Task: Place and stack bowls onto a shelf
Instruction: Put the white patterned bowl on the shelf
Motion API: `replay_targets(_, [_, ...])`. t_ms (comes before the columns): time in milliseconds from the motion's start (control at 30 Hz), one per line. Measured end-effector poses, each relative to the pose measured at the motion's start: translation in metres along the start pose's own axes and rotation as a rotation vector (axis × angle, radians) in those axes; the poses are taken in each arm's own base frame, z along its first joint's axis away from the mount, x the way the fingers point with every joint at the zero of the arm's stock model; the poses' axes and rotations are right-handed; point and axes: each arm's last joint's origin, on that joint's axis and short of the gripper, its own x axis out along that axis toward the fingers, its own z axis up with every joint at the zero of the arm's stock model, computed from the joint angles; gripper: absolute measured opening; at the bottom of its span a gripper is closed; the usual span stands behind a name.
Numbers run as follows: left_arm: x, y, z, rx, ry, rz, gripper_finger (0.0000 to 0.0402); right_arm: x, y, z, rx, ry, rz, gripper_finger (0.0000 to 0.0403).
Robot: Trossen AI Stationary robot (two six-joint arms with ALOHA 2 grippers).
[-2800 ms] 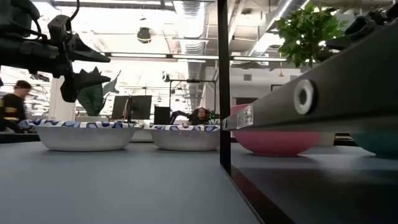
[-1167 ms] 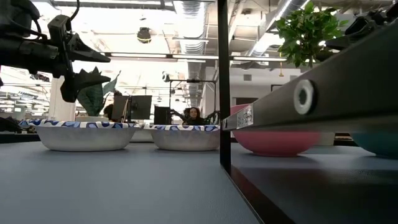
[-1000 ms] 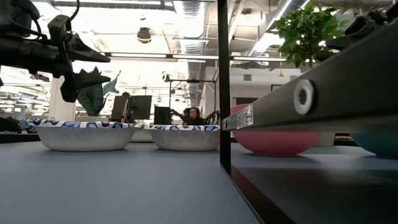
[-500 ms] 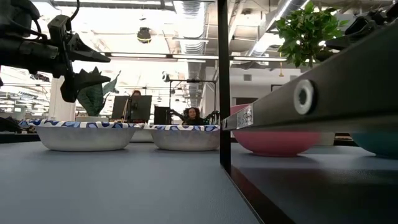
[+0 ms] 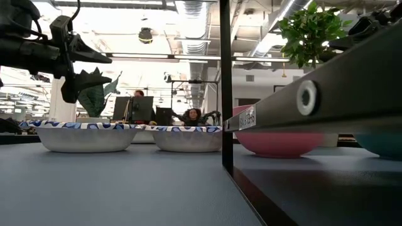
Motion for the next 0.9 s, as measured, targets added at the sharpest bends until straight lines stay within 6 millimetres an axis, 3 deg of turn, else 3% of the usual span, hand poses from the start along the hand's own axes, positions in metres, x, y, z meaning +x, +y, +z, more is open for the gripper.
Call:
replay_targets(300, [0.0000,0.0001,0.0006,-0.008,-0.014,0.010,0.0228,0.0000,0.0000,0.0000,0.000,0.000,0.000,0.0173])
replay_targets(633, [0.0000,0.0000,0.0005,-0.277,-0.012,0.006,0.0228,0.0000,0.0004,0.0011,0.000,-0.012,0.004,0.0173])
replay_targets(900, [-0.0007,0.0027,0.0062,-0.322,-0.172,0.117,0.0228,-0.0002,0.0023,0.0060,0.287,-0.056,0.036,0.0173])
